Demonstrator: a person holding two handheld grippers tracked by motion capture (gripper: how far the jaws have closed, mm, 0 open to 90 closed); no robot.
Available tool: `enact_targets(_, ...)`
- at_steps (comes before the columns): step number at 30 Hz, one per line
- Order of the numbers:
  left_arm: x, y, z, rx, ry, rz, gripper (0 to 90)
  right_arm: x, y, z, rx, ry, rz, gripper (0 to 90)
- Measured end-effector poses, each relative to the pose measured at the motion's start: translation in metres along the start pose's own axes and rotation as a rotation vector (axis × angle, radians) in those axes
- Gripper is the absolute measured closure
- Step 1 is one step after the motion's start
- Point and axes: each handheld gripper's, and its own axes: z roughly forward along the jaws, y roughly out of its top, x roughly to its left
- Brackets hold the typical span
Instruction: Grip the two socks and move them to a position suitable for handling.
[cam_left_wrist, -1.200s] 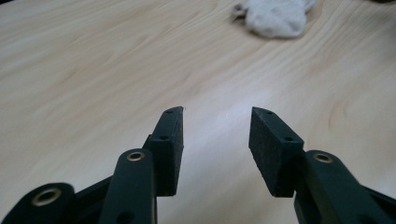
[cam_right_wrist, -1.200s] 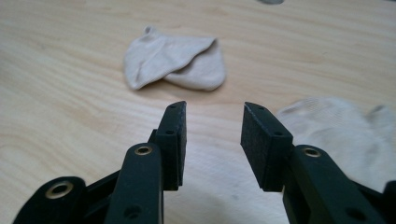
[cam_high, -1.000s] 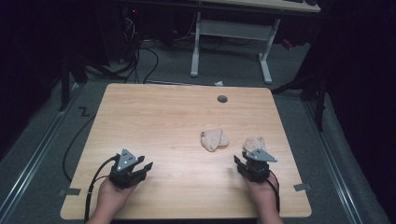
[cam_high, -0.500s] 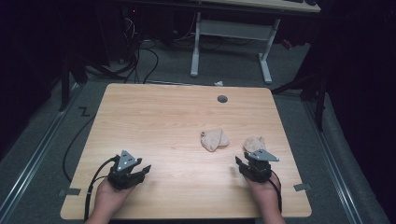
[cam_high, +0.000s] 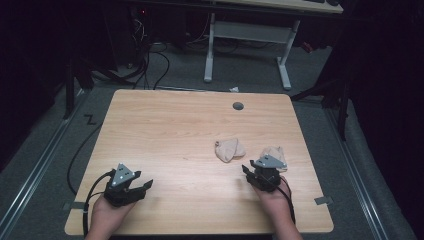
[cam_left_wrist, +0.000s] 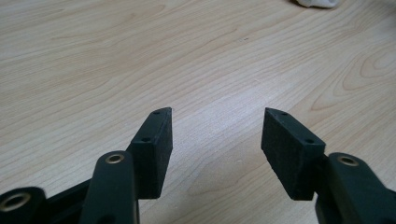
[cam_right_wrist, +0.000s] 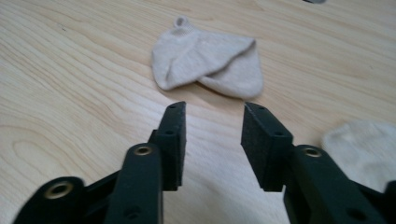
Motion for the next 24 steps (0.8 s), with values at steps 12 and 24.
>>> enact_targets(12, -0.003, 0.001, -0.002, -0.017, -0.023, 0.025, 43.2, -0.006, 0.036, 0.042, 0.064, 0.001, 0.052, 78.7)
enact_targets(24, -0.003, 0.001, -0.002, -0.006, -0.032, 0.021, 43.4, -0.026, 0.047, 0.089, 0.191, -0.024, 0.099, 89.9)
